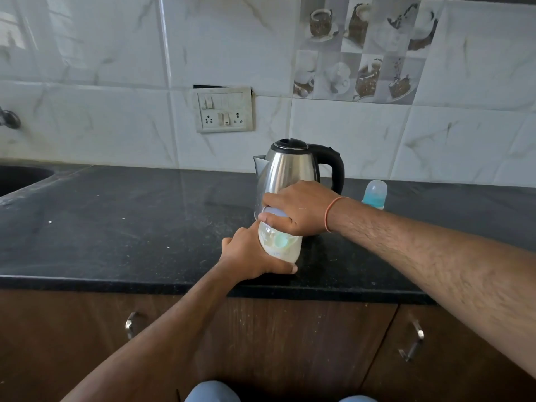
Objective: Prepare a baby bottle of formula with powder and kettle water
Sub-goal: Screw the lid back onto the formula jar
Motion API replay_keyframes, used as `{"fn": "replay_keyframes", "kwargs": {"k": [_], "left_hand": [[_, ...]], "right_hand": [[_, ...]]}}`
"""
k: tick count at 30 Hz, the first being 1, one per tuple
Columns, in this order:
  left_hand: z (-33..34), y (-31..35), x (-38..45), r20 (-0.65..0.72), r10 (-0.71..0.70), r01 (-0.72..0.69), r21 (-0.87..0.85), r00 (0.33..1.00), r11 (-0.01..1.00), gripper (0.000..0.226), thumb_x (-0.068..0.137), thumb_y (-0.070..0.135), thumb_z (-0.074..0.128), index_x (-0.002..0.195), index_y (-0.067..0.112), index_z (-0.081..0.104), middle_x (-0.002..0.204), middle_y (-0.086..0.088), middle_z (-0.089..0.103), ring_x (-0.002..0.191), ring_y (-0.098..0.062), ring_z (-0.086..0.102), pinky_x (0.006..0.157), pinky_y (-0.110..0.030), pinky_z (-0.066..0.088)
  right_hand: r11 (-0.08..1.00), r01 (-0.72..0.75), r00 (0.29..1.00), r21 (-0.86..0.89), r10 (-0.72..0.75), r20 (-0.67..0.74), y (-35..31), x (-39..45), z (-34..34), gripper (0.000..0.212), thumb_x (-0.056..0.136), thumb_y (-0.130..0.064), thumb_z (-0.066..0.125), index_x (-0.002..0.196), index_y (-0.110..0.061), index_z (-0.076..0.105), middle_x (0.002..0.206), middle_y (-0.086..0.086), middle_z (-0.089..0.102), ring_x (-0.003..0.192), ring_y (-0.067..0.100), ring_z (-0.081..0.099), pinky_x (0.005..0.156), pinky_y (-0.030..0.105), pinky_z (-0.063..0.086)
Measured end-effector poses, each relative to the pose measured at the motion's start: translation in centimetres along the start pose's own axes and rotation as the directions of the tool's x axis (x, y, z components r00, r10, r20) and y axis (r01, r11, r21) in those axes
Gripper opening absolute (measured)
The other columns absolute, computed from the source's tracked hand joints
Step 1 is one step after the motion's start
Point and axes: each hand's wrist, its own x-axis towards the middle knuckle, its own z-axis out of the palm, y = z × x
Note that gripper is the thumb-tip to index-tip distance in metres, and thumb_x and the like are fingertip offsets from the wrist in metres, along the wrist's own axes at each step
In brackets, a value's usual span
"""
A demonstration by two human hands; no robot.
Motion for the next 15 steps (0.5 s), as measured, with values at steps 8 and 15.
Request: {"fn": "replay_keyframes", "kwargs": {"k": [8,15], "left_hand": [[-0.4,0.4,-0.7,-0.041,0.035,-0.037,-0.034,0.999,0.999,0.091,0.044,0.082,0.089,0.119,0.055,0.046,0.113,0.030,0.061,0.118,-0.009,0.057,0.110,-0.046,0.040],[-0.6,0.1,-0.7,-0.017,0.086,-0.088,-0.202,0.996,0.975,0.093,0.042,0.082,0.092,0.123,0.059,0.052,0.116,0.030,0.068,0.114,0.001,0.064,0.113,-0.050,0.047]], "right_hand": [[0.999,-0.024,0.998,0.037,0.022,0.056,-0.1,-0.6,-0.7,0.060,0.099,-0.084,0.025,0.117,-0.036,0.055,0.087,-0.011,0.062,0.078,0.015,0.060,0.073,0.041,0.053],[0.996,0.087,0.991,0.032,-0.090,0.102,0.5,-0.4,-1.5,0.068,0.099,-0.086,0.024,0.134,-0.036,0.053,0.116,-0.008,0.072,0.095,0.020,0.065,0.084,0.044,0.054]]}}
